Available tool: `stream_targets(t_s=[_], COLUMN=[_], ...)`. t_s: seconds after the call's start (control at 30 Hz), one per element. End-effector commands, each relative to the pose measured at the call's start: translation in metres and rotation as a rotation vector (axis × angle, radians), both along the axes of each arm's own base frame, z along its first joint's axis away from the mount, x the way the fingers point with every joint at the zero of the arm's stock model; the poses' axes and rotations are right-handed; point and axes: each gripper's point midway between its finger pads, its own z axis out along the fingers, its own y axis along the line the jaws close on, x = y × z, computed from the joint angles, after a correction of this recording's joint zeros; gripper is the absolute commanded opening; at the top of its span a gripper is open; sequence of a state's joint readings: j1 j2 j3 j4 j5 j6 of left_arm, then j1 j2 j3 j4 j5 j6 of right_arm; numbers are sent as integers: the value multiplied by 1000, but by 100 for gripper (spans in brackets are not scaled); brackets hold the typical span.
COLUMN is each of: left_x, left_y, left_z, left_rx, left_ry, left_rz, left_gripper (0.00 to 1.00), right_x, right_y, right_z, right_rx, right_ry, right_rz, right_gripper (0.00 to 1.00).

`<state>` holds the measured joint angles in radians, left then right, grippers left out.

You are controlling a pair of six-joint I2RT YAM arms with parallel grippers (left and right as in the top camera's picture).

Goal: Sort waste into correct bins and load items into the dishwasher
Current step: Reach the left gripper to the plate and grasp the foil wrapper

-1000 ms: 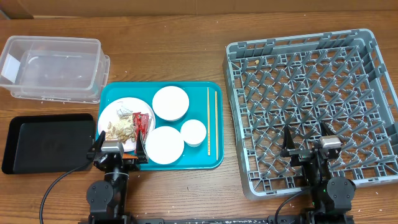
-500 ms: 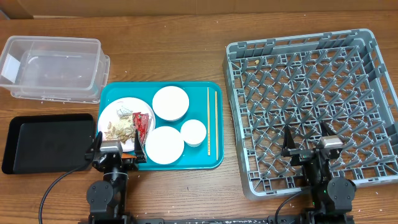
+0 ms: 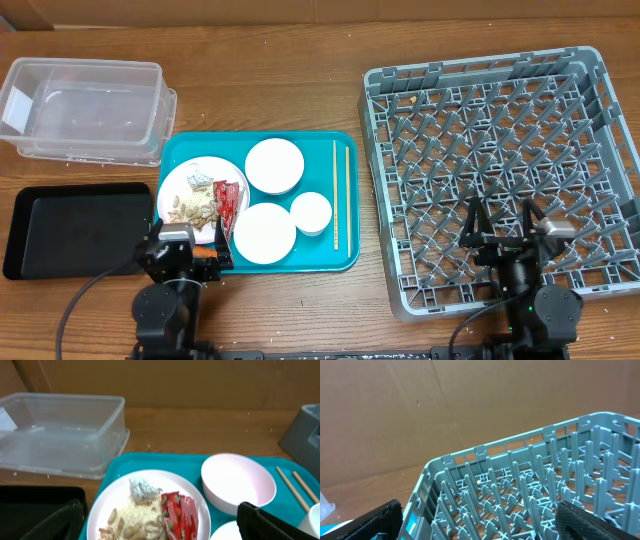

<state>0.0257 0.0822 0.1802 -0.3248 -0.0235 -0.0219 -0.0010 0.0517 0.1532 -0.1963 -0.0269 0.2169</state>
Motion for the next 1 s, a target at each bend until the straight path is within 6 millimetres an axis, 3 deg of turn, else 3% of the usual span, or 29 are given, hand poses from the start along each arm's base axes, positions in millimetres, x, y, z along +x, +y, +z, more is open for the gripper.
stream_targets(t_s=[0.0,0.23,0.33,0.5,0.67,0.87,0.97], left_x=[2,27,40,56,59,68,76], left_y=[-1,-6,-13,-20,-22,-21,-7], left_z=[41,73,77,76,68,47,41], left_rx=[-7,-18,-35,-62,-76,-83,-179], left_ry=[-29,85,182,372,484,555,562], left_rz=[-1,-33,-74,-111,-117,-106,29], left_gripper=[100,100,100,100,100,100,100], right_x=[-2,12,20,33,44,50,54], right_y=[-5,-6,-6,0,3,3,3], right_z=[31,48,47,49,60,49,40], right_rx=[22,19,18,23,29,25,25], right_ry=[7,161,276,466,519,561,597], right_rz=[-31,-37,-37,-6,11,12,11], right_gripper=[100,100,100,100,100,100,100])
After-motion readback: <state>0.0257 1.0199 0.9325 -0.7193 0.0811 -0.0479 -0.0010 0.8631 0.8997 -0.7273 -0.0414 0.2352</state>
